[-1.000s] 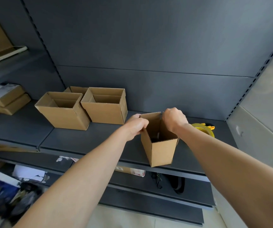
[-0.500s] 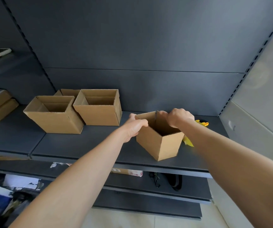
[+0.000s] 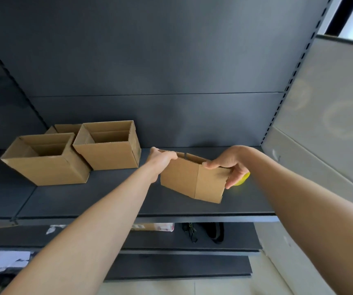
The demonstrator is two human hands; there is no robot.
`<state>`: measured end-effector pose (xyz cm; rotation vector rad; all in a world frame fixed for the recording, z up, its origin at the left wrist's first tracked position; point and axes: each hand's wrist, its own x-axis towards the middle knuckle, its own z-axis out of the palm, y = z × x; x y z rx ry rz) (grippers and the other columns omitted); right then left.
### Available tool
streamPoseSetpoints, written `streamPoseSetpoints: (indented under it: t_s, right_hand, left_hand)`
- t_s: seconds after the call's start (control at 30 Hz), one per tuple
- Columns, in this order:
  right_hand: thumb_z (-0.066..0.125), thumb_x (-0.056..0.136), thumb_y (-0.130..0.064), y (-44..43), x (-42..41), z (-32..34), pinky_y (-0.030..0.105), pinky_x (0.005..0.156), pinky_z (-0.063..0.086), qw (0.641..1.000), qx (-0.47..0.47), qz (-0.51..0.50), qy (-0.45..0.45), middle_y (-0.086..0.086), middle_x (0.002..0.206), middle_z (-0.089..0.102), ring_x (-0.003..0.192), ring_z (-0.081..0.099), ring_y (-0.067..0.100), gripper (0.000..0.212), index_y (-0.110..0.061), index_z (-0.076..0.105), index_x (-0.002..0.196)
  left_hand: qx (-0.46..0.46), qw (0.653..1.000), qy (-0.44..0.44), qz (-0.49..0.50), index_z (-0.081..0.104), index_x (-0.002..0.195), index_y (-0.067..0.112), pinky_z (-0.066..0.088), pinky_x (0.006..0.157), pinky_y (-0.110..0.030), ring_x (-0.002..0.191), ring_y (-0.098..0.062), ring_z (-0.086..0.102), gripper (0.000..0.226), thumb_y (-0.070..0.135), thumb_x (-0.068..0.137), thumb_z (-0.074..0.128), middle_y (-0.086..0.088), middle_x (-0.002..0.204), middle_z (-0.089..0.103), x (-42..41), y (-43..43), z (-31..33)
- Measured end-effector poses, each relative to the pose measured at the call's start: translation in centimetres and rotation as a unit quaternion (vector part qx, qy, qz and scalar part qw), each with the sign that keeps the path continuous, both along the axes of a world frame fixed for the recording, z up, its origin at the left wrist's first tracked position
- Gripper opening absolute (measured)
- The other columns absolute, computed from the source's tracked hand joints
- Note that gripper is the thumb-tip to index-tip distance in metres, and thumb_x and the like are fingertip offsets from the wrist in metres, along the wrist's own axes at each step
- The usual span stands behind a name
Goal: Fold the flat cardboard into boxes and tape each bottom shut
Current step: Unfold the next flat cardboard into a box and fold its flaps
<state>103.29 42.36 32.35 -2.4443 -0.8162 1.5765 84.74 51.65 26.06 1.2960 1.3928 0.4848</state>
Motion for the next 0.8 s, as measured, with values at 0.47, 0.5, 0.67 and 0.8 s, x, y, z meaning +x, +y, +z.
streamPoseSetpoints:
  t_s: [0.47, 0.5, 0.67, 0.8]
  right_hand:
    - [0.066, 0.084, -0.001, 2.1, -2.5, -0.4, 0.043, 0.097, 0.050, 0.985, 0.076, 0.119, -0.098, 0.021, 0.135, 0.046, 0.116, 0.056, 0.032, 0.072, -0.005, 0.027, 0.144]
    - [0.063, 0.084, 0.004, 2.2, -2.7, -0.5, 0.042, 0.095, 0.051, 0.980, 0.098, 0.128, -0.114, 0.020, 0.131, 0.047, 0.111, 0.057, 0.031, 0.071, -0.007, 0.024, 0.143]
    - [0.057, 0.088, 0.006, 2.0, -1.5, -1.6, 0.040, 0.091, 0.052, 0.976, 0.213, 0.032, 0.013, 0.013, 0.136, 0.041, 0.108, 0.048, 0.026, 0.077, -0.025, 0.019, 0.147]
    - [0.054, 0.092, 0.001, 1.7, -0.1, -3.5, 0.047, 0.098, 0.047, 0.967, 0.212, 0.007, 0.142, 0.002, 0.141, 0.046, 0.128, 0.044, 0.026, 0.066, -0.035, 0.033, 0.144]
  left_hand:
    - [-0.020, 0.997, 0.056, 0.058, 0.046, 0.131, 0.011, 0.054, 0.067, -0.035, 0.109, -0.032, 0.057, 0.057, 0.028, 0.083, 0.072, -0.009, 0.127, 0.053, -1.0, -1.2, 1.2]
    - [-0.032, 0.996, 0.047, 0.065, 0.047, 0.129, 0.012, 0.055, 0.061, -0.035, 0.104, -0.033, 0.060, 0.056, 0.030, 0.083, 0.072, -0.011, 0.126, 0.054, -1.1, -1.3, 1.4]
    - [-0.078, 0.993, 0.001, 0.085, 0.040, 0.134, 0.012, 0.058, 0.068, -0.041, 0.108, -0.036, 0.059, 0.062, 0.033, 0.084, 0.070, -0.014, 0.132, 0.050, -1.5, -1.6, 2.0]
    - [-0.076, 0.993, 0.003, 0.092, 0.038, 0.135, 0.013, 0.058, 0.069, -0.042, 0.111, -0.037, 0.058, 0.063, 0.033, 0.084, 0.070, -0.014, 0.132, 0.049, -1.4, -1.8, 2.3]
